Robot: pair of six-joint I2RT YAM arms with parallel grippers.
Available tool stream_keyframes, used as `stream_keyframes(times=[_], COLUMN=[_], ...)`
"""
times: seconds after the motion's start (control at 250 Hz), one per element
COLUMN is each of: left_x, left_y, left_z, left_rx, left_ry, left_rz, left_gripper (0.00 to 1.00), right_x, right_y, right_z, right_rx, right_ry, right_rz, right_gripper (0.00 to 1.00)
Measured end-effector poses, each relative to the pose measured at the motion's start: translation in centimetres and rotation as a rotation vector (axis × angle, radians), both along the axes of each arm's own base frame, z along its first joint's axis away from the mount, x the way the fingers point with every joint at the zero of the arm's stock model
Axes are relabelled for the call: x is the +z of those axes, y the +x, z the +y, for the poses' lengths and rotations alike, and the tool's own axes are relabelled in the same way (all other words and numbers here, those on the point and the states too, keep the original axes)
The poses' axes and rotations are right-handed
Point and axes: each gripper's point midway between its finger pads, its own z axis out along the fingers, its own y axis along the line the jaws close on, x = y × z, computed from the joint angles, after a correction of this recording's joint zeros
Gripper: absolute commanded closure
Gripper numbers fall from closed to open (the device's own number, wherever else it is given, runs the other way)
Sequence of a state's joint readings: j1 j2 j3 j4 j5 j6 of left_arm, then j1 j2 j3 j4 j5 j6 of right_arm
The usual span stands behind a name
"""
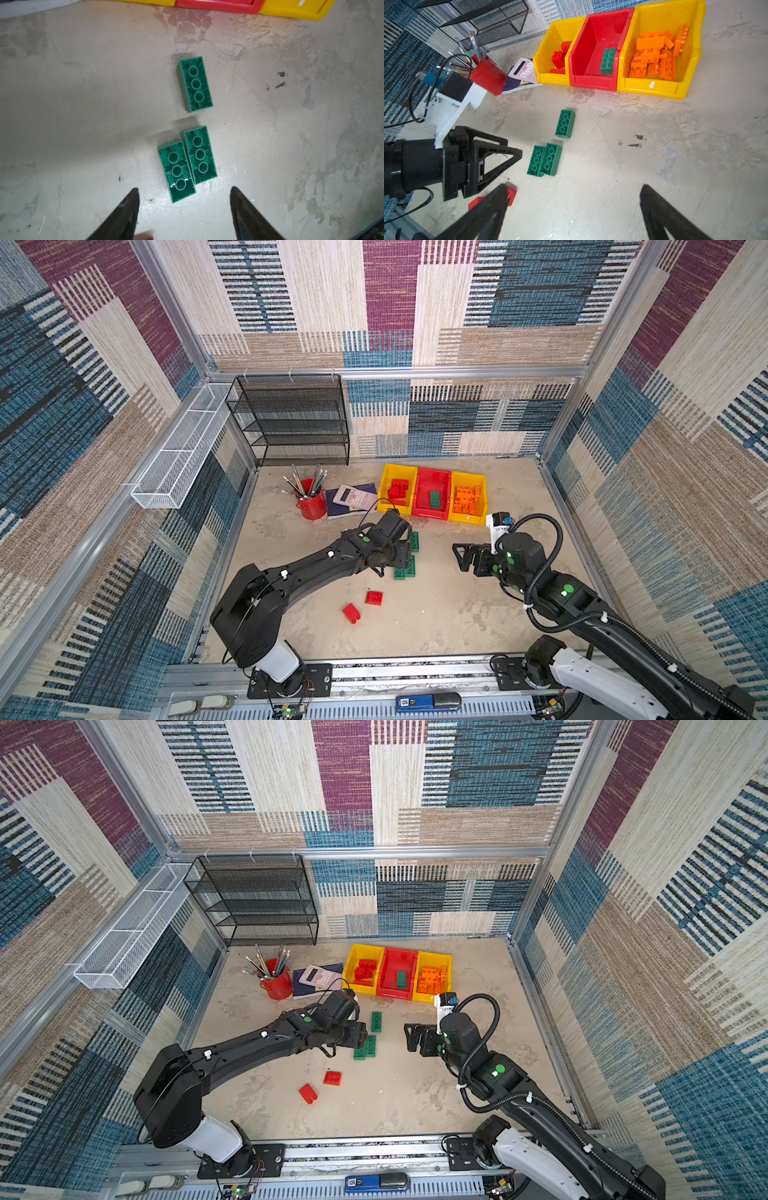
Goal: Sort the legos into containers by color
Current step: 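Move the left gripper over the single green brick nearer the bins and grasp it, then carry the green brick with the left gripper into the red bin and release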
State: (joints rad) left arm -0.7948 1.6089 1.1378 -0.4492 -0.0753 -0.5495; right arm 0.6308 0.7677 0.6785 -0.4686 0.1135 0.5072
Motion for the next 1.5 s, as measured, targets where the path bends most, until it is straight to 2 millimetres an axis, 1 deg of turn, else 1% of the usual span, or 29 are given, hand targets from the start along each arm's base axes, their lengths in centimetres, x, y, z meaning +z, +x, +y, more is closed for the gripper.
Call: stream_keyframes(times=[0.232,0.54,0.688,0.768,0.868,0.956,1.012,1.132,1.184,1.272,1.4,1.5], left_x=[-1.2,-3.3,-4.6,-5.8,-7.2,-8.1,-8.4,-8.4,-8.2,-7.7,-5.4,-2.7], left_y=[2.4,5.9,7.1,7.5,7.7,8.0,8.2,8.2,8.1,8.1,8.7,9.9], left_z=[-2.3,-5.3,-5.4,-5.4,-5.5,-5.6,-5.7,-5.8,-5.7,-5.6,-5.9,-6.4], left_rx=[0.001,-0.001,0.008,0.011,0.008,0.006,0.001,-0.010,-0.013,-0.025,-0.037,-0.046], left_ry=[0.016,0.078,0.141,0.167,0.193,0.208,0.214,0.210,0.213,0.224,0.219,0.211], left_rz=[0.011,0.027,0.034,0.049,0.072,0.087,0.092,0.103,0.108,0.110,0.081,0.028], left_gripper=[0.31,0.34,0.35,0.36,0.42,0.55,0.65,0.79,0.82,0.83,0.83,0.83], right_x=[0.0,-0.3,0.4,0.8,1.3,1.8,2.1,2.6,2.7,2.7,2.6,2.9], right_y=[-0.6,-0.5,-0.3,-0.2,-0.1,0.0,0.0,0.1,0.2,0.3,0.4,0.5], right_z=[-0.5,-0.4,-0.5,-0.6,-0.7,-0.8,-0.8,-1.0,-1.0,-1.1,-1.2,-1.3], right_rx=[-0.007,-0.008,-0.015,-0.023,-0.026,-0.031,-0.032,-0.040,-0.041,-0.047,-0.051,-0.054], right_ry=[0.009,0.003,0.007,0.007,0.005,0.006,0.005,-0.002,-0.005,-0.013,-0.022,-0.027], right_rz=[-0.002,0.009,-0.004,-0.014,-0.026,-0.035,-0.043,-0.055,-0.058,-0.058,-0.059,-0.068], right_gripper=[0.00,0.00,0.00,0.00,0.00,0.00,0.00,0.00,0.00,0.00,0.00,0.00])
